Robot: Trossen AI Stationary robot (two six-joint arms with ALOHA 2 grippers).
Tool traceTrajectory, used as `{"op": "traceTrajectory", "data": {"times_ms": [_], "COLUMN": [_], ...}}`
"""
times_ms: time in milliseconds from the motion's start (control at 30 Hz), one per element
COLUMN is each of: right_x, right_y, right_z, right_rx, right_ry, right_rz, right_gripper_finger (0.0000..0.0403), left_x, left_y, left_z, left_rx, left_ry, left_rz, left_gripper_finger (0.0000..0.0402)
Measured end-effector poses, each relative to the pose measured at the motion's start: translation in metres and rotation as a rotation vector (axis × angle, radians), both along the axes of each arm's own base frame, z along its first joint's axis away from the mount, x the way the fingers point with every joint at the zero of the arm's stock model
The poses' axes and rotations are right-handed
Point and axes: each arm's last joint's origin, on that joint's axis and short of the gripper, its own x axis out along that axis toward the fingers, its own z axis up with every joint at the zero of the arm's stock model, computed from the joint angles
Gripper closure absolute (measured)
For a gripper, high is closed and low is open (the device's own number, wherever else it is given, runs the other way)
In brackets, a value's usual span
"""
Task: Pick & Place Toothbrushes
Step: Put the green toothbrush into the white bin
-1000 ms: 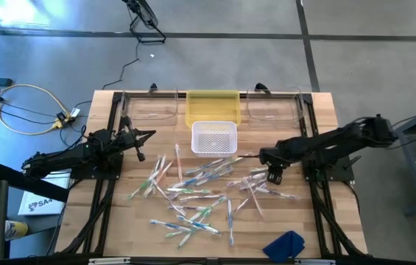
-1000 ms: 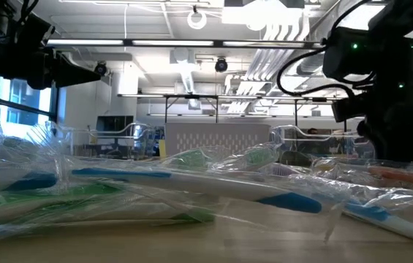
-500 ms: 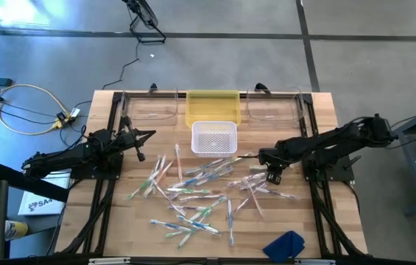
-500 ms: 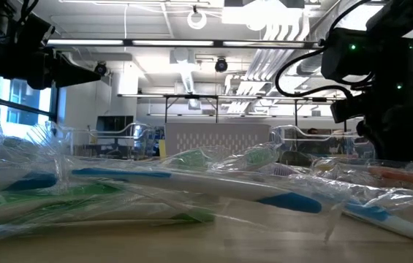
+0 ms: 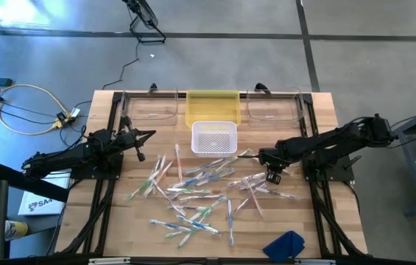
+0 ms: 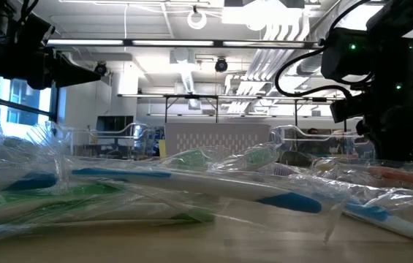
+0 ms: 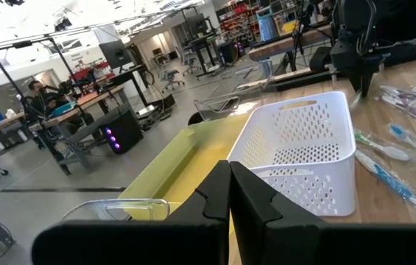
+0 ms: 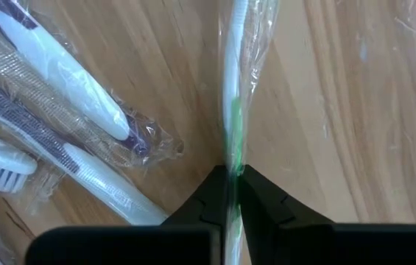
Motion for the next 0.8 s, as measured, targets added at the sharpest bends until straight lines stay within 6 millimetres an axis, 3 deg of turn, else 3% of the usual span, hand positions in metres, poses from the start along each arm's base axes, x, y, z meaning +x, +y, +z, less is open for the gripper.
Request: {"op": "traceTrajectory", "data": {"times_ms": [800], "right_x": [-0.011], "right_y": [0.001], "right_z": [0.033], "right_rx": [0.037], "right_ry": [-0.199], "right_rz": [0.014], "right_gripper_finger": [0.0393], "left_x": [0.000], "left_y": [0.000], "left_z": [0.000], "left_rx": [0.000], "left_ry": [0.000], "left_rz": [0.000], "left_gripper_finger": [0.0402]}}
